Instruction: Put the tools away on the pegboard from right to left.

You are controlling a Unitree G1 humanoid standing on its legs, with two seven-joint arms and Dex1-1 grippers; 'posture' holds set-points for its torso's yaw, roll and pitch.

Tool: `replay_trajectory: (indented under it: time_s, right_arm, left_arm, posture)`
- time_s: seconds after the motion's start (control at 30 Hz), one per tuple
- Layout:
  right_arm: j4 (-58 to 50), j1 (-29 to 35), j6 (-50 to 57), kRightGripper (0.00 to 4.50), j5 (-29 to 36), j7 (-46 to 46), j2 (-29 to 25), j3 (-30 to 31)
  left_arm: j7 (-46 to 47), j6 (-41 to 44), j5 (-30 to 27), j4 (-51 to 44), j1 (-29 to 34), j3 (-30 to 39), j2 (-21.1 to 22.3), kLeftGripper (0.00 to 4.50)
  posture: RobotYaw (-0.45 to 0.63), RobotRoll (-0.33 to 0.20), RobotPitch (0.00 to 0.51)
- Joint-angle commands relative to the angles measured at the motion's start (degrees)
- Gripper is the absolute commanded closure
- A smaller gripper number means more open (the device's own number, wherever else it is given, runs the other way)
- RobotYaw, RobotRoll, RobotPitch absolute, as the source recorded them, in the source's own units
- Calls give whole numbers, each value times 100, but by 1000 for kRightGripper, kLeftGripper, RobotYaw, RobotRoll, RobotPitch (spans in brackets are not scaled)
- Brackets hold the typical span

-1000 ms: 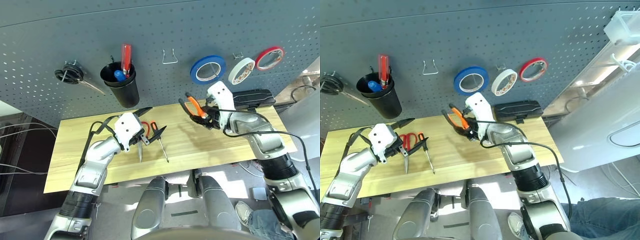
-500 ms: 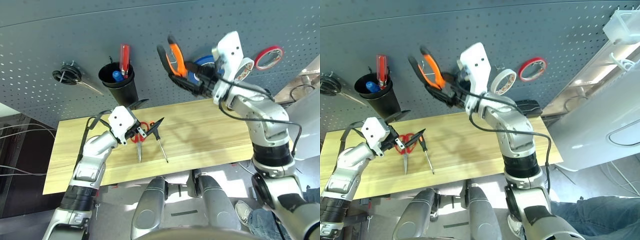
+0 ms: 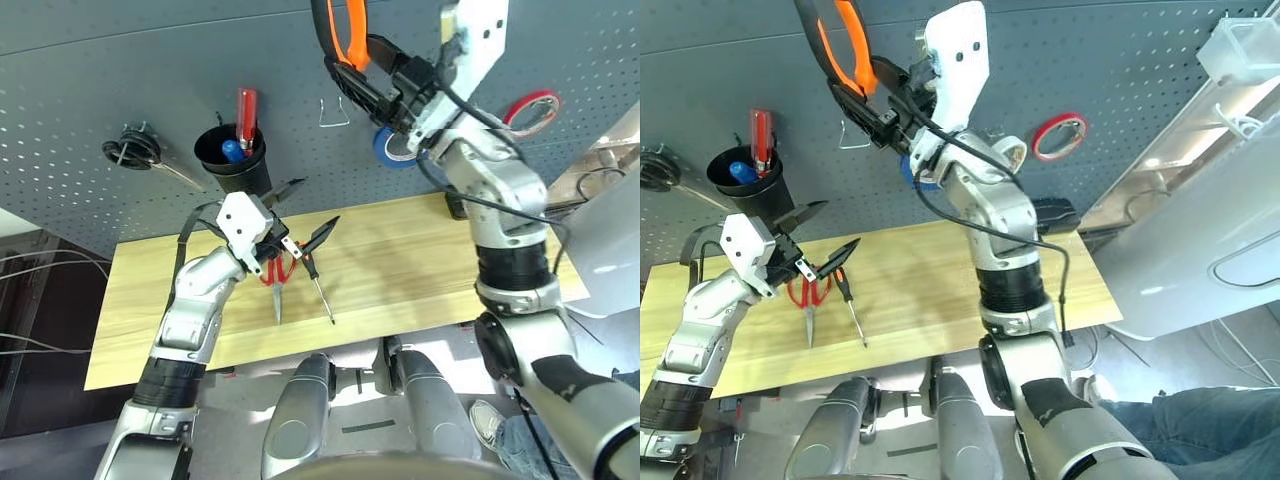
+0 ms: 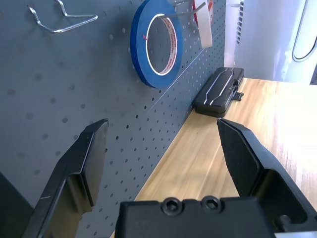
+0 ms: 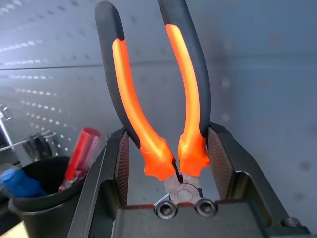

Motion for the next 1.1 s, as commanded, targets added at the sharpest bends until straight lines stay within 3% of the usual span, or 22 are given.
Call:
replay_trajectory:
  time_s: [0.03, 0.43, 0.67, 0.87, 1.1]
  right_arm:
    - [487, -136, -600, 1951, -62, 20, 133, -18]
    - [918, -161, -1317, 1952, -177, 90, 255, 59]
    - [1133, 177, -1296, 1952, -484, 267, 15, 252]
    - [488, 632, -572, 14, -425, 483, -401, 326]
    - [-1175, 1703, 1415, 14, 139, 906, -1406, 224]
  left_arm:
    - [15, 35, 116, 81, 21, -62, -8, 0]
    - [99, 52, 161, 33, 55, -59, -74, 0]
    - [73, 54, 225, 93, 36, -121, -68, 0]
    - [14, 210, 345, 108, 81, -237, 13, 0]
    - [-7, 716, 596, 152, 146, -451, 165, 0]
  posture:
    - [79, 0, 247]
    - [86, 0, 250]
    - [82, 0, 254]
    - [78, 0, 256]
    - [81, 0, 256]
